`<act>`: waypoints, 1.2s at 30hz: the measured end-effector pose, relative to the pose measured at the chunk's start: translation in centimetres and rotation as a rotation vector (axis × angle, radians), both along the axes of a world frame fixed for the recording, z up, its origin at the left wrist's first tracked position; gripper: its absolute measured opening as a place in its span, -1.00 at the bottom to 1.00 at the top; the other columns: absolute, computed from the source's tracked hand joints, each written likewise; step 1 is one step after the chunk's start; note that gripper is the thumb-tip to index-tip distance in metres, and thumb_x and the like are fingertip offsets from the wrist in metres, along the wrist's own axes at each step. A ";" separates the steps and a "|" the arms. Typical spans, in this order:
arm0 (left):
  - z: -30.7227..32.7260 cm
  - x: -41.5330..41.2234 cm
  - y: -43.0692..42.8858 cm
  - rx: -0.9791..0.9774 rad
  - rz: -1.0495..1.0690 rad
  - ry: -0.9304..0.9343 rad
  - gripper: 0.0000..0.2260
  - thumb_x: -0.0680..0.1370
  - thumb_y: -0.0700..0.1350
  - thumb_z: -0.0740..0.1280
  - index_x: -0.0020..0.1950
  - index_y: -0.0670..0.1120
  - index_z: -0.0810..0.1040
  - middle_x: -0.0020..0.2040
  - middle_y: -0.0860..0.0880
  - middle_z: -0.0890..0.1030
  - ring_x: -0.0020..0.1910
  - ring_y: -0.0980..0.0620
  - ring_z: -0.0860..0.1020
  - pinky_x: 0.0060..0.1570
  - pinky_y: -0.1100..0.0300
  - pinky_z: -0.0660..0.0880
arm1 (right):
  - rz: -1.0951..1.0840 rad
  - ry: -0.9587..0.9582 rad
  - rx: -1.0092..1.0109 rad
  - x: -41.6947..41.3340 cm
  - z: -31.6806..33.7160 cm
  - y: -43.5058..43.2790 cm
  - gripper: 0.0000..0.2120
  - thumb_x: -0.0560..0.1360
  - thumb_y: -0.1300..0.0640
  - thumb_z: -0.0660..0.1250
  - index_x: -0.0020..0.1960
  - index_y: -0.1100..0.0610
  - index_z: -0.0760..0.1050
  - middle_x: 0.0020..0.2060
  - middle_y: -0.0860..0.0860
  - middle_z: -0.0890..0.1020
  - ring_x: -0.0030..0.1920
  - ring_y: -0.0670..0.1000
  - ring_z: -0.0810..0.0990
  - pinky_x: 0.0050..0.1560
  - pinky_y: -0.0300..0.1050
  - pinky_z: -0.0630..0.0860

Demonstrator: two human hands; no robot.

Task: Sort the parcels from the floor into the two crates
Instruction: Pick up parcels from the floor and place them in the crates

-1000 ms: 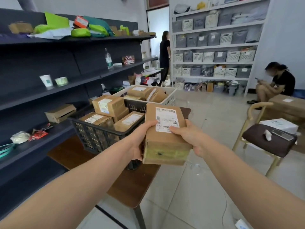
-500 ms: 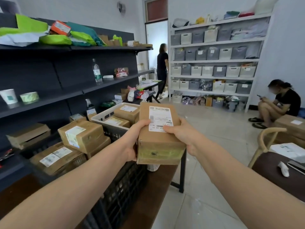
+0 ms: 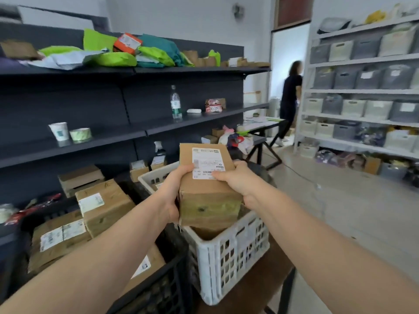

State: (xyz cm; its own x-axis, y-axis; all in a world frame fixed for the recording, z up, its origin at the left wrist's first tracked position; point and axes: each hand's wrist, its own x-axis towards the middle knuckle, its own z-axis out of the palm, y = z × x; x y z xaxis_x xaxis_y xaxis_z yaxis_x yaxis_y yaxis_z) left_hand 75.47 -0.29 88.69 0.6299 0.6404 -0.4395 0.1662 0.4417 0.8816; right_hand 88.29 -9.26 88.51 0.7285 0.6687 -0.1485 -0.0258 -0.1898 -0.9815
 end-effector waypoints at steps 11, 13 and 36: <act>0.5 4.1 5.9 0.017 0.362 0.042 -0.53 0.41 0.26 0.41 0.20 0.00 0.62 0.00 -0.15 0.71 -0.07 -0.18 0.67 -0.19 -0.03 0.59 | 0.379 0.021 -0.016 6.4 0.9 9.6 -0.62 0.48 0.09 0.44 0.18 0.07 0.32 0.12 0.05 0.59 0.10 0.12 0.60 0.15 0.14 0.57; 0.9 4.7 7.9 0.035 0.388 0.055 -0.54 0.42 0.27 0.40 0.19 0.01 0.61 0.00 -0.14 0.70 -0.09 -0.17 0.66 -0.24 0.00 0.57 | 0.417 0.014 -0.007 7.1 1.1 11.8 -0.54 0.50 0.10 0.42 0.34 0.10 0.36 0.10 0.01 0.59 0.11 0.09 0.59 0.18 0.12 0.55; -7.1 12.4 17.4 0.532 0.355 0.612 -0.50 0.66 -0.21 0.17 0.59 0.05 0.21 0.39 -0.09 0.40 0.04 0.02 0.46 -0.03 0.19 0.45 | 0.727 -0.425 -0.078 15.5 -6.4 23.8 -0.57 0.60 0.24 0.23 0.45 0.08 0.39 0.42 -0.01 0.44 0.41 0.03 0.40 0.31 -0.15 0.34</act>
